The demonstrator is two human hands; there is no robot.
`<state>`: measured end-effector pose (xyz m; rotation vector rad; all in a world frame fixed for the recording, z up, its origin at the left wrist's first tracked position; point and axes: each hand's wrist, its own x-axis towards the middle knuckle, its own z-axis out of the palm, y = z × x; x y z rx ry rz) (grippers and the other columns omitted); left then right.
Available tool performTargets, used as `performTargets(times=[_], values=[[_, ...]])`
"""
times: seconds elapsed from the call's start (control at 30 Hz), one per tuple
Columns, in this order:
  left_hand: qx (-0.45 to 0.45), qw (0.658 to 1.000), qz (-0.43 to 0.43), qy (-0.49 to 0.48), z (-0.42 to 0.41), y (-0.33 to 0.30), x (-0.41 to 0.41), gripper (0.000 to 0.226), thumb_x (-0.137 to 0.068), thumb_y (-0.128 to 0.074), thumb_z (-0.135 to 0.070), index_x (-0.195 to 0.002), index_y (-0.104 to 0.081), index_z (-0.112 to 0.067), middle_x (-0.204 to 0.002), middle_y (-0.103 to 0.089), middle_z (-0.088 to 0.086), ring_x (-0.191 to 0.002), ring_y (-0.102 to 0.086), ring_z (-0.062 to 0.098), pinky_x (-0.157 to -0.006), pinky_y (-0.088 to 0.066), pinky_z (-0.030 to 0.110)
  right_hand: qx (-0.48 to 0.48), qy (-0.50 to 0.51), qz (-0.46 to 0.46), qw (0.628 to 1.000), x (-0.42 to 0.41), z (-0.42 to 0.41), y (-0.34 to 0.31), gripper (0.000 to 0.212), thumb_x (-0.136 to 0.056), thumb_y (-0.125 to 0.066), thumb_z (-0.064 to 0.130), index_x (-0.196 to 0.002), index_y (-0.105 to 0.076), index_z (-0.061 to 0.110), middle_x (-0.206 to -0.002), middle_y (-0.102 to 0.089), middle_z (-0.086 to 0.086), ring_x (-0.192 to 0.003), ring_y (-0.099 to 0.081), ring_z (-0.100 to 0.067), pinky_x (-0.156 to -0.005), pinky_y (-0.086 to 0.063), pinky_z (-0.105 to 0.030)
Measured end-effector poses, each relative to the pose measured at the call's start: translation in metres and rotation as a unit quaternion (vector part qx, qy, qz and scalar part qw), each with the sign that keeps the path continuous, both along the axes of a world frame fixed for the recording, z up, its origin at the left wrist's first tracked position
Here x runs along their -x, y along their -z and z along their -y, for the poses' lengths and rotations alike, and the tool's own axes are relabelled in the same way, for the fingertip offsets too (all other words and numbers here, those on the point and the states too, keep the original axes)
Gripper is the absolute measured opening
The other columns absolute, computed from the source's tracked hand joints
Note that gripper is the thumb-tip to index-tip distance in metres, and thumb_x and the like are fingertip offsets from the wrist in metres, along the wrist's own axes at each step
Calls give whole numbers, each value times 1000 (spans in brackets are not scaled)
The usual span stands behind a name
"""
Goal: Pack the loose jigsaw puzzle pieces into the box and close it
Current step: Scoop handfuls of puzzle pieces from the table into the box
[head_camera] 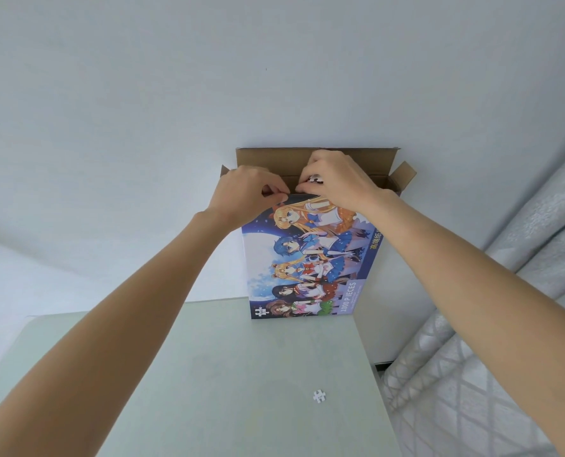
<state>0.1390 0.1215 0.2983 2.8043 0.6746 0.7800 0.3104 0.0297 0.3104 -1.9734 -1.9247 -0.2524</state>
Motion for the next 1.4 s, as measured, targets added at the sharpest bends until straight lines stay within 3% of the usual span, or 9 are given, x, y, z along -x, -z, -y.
performTargets(times=[0.2, 0.3, 0.43, 0.63, 0.73, 0.87, 1.03, 1.2, 1.4], values=[[-1, 999, 31, -13, 6, 7, 3, 12, -84, -65, -28, -93, -73, -26, -87, -69, -7, -83, -58, 12, -64, -37, 22, -43, -41, 95, 994, 10, 2, -11, 25, -84, -67, 29, -89, -55, 8, -75, -58, -3, -61, -48, -23, -57, -33, -28], [-8, 999, 43, -15, 8, 9, 5, 12, -85, -64, -27, -93, -72, -24, -88, -70, -7, -84, -59, 11, -64, -36, 21, -28, -64, 155, 985, 9, 0, -17, 20, -83, -68, 20, -79, -56, 5, -82, -57, -11, -58, -50, -26, -55, -37, -29], [-18, 999, 38, -17, 10, 7, 7, 11, -85, -64, -28, -91, -72, -26, -87, -70, -9, -83, -59, 10, -63, -35, 21, 4, -67, 213, 975, 4, -1, -14, 24, -87, -64, 20, -85, -64, -3, -101, -50, -13, -71, -55, -26, -61, -44, -32], [-16, 999, 32, -19, 9, 5, 8, 15, -87, -61, -27, -97, -72, -26, -92, -71, -8, -86, -61, 11, -66, -37, 20, -16, -110, 245, 963, -8, 2, -3, 32, -95, -50, 23, -116, -62, 3, -116, -57, -11, -104, -55, -27, -85, -43, -37], [-22, 999, 32, -25, 6, 8, 6, 18, -89, -58, -25, -101, -71, -25, -98, -71, -7, -92, -61, 15, -70, -40, 22, -10, -132, 230, 964, -11, 11, 0, 32, -96, -48, 20, -124, -58, 7, -120, -60, -10, -111, -56, -26, -90, -45, -39], [-48, 998, 39, -23, 6, 11, 12, 21, -90, -56, -27, -107, -68, -22, -104, -70, -4, -97, -61, 18, -77, -42, 27, -96, -126, 199, 967, -2, 33, 1, 29, -95, -45, 16, -115, -63, 7, -107, -67, -9, -97, -63, -25, -83, -49, -37], [-68, 977, 197, -45, 41, 35, 51, 21, -88, -52, -29, -99, -69, -21, -89, -70, -6, -88, -59, 18, -77, -44, 30, -222, -81, 83, 968, 36, 88, 52, 20, -92, -52, 13, -102, -70, 11, -90, -72, -1, -75, -66, -18, -66, -52, -29], [95, 975, 183, -87, 101, 119, 103, 20, -87, -52, -28, -98, -68, -24, -81, -67, -12, -80, -57, 9, -71, -43, 24, -91, 6, -68, 994, 80, 134, 170, 20, -87, -51, 18, -90, -70, 17, -84, -72, 2, -69, -67, -21, -53, -53, -30], [256, 943, -143, -158, 140, 237, 156, 33, -87, -56, -31, -120, -56, -32, -110, -63, -12, -107, -54, 15, -86, -42, 28, 265, 143, -163, 939, 99, 166, 288, 31, -87, -58, 19, -118, -60, 14, -111, -58, -7, -105, -55, -27, -81, -45, -33]])
